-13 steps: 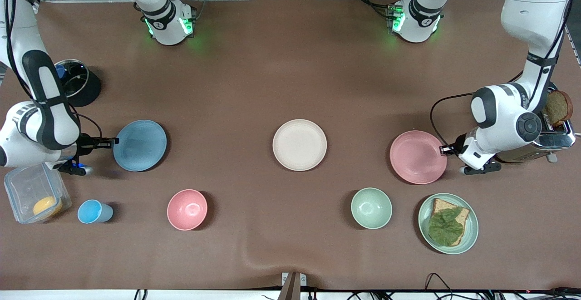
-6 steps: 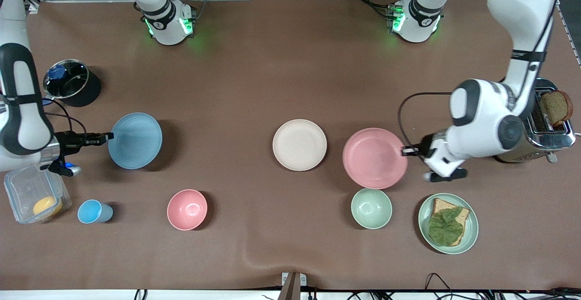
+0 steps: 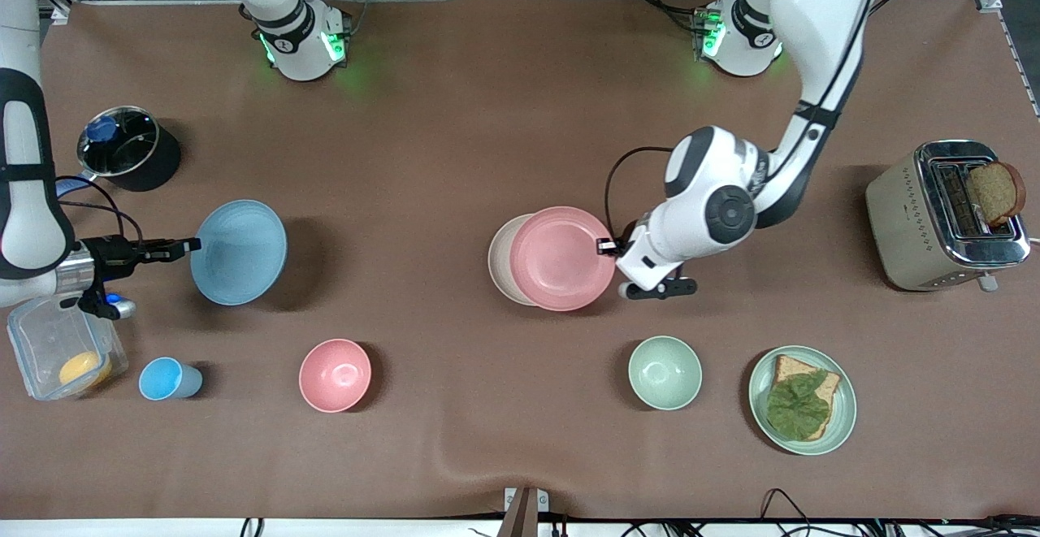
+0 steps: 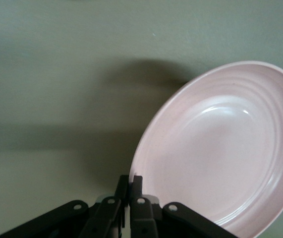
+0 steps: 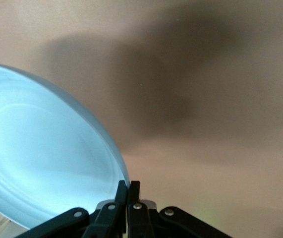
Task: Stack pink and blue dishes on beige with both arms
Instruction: 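Carry the pink plate onto the beige plate while the right gripper grasps the blue plate, then lower the pink plate onto the beige plate and open the left gripper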
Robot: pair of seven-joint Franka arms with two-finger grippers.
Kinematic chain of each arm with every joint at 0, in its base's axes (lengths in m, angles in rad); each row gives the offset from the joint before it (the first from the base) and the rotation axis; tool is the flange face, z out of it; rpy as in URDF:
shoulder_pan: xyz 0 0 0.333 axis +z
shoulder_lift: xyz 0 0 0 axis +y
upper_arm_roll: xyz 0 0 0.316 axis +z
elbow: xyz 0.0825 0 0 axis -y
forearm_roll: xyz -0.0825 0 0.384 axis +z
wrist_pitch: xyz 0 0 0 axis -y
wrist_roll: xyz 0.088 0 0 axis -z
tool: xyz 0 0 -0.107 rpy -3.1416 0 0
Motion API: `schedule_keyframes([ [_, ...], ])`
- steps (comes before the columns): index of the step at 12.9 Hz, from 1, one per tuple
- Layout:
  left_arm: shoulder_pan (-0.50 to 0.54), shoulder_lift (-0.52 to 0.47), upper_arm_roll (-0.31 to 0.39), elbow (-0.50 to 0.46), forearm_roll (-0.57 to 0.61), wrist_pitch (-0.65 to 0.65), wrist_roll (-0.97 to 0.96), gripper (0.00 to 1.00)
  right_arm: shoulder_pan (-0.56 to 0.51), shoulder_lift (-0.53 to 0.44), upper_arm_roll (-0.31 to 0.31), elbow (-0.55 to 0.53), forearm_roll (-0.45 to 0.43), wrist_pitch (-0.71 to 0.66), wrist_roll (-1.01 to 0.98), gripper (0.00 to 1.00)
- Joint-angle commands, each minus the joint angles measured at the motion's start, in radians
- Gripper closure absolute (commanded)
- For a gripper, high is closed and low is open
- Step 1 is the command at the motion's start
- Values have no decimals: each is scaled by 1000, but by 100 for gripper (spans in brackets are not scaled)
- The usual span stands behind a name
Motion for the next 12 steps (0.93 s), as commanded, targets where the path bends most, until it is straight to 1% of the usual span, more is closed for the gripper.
schedule_keyframes([
  [1, -36, 65, 8, 27, -17, 66, 3, 100, -6, -1, 11, 7, 25, -17, -17, 100],
  [6, -72, 105, 8, 22, -16, 131, 2, 100, 1, 1, 11, 3, 31, -19, -21, 100],
  [12, -83, 107, 10, 9, -10, 135, 2, 100, 0, 2, 11, 1, 31, -19, -21, 100],
])
